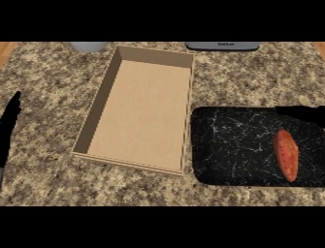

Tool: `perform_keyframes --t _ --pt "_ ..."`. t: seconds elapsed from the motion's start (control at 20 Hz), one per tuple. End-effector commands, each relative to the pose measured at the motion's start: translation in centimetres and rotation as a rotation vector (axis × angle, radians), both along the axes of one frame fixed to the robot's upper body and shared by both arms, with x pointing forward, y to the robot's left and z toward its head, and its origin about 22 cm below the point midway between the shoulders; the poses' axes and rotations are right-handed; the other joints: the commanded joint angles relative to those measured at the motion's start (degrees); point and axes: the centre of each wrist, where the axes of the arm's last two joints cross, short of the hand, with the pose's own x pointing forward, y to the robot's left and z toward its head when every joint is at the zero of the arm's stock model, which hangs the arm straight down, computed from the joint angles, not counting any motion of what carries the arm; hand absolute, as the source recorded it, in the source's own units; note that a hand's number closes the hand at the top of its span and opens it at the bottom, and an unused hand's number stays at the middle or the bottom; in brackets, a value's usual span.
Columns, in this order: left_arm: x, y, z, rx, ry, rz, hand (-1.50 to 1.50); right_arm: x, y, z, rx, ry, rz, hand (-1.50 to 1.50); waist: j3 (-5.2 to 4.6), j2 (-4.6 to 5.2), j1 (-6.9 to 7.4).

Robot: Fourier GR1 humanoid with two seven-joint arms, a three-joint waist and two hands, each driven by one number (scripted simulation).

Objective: Pick the sweet potato from the tray and place it in the cardboard box

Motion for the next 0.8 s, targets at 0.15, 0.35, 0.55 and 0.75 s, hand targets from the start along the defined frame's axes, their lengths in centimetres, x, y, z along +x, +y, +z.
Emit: perform_keyframes --t 0.15,0.35,0.55,0.75 --pt "-0.3 0.0 -0.9 -0.006 -0.006 0.004 0.0 1.0 2.7 -2.1 0.01 0.042 0.05 -1.5 0.0 -0.06 -0.39" --pt "-1.6 0.9 -2.2 -0.009 -0.002 0.0 0.0 0.4 0.7 -0.8 -0.003 0.054 0.055 -1.5 -0.03 -0.1 -0.57" --pt "-0.8 -0.8 -0.3 -0.009 -0.001 0.02 0.0 -0.4 0.5 -0.6 0.045 0.082 0.078 -1.5 -0.01 -0.24 -0.75" --pt "-0.1 -0.9 -1.9 0.016 -0.008 0.018 0.0 0.2 1.8 -0.6 0.095 0.077 0.138 -1.5 -0.03 -0.07 -0.87"
